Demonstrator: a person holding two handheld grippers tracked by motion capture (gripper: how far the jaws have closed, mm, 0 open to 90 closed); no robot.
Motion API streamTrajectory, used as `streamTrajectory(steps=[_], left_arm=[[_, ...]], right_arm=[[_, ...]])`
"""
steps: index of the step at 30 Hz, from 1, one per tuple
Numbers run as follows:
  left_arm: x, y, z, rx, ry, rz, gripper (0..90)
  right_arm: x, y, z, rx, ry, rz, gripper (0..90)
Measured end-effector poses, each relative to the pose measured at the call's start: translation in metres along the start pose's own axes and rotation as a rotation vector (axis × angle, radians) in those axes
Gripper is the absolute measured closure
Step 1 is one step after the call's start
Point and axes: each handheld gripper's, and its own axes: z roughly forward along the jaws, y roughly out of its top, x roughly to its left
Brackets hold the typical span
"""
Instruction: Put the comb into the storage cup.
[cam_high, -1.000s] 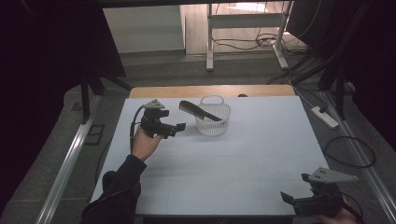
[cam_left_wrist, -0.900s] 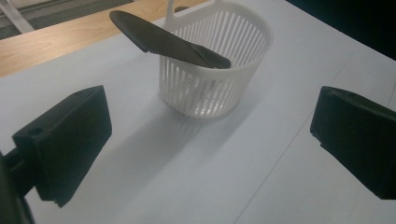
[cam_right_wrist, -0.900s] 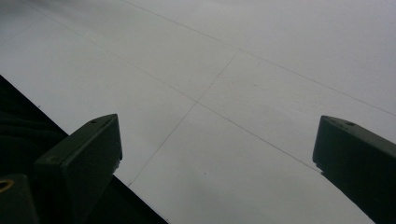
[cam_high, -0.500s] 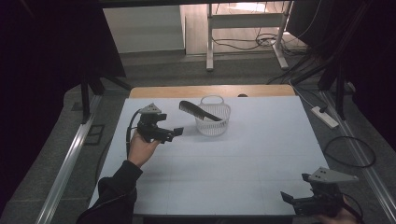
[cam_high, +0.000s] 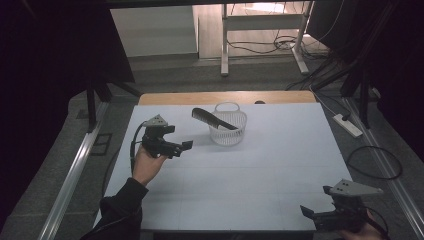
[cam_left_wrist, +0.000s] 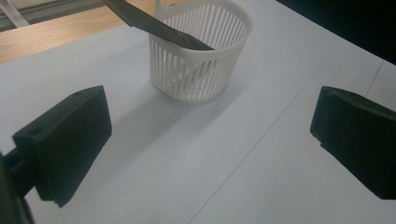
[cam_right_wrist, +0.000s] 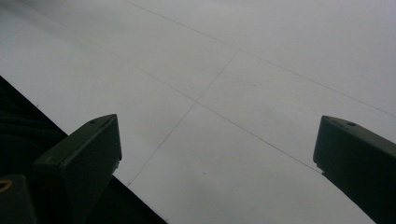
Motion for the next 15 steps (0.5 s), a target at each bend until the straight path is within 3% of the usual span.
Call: streamTrajectory(steps=[15], left_arm=[[-0.009, -0.013, -0.021, -0.009, 0.010, -0.006, 0.0]], right_arm=[[0.000, 0.000, 0.001, 0.003, 0.000, 0.001, 1.5]])
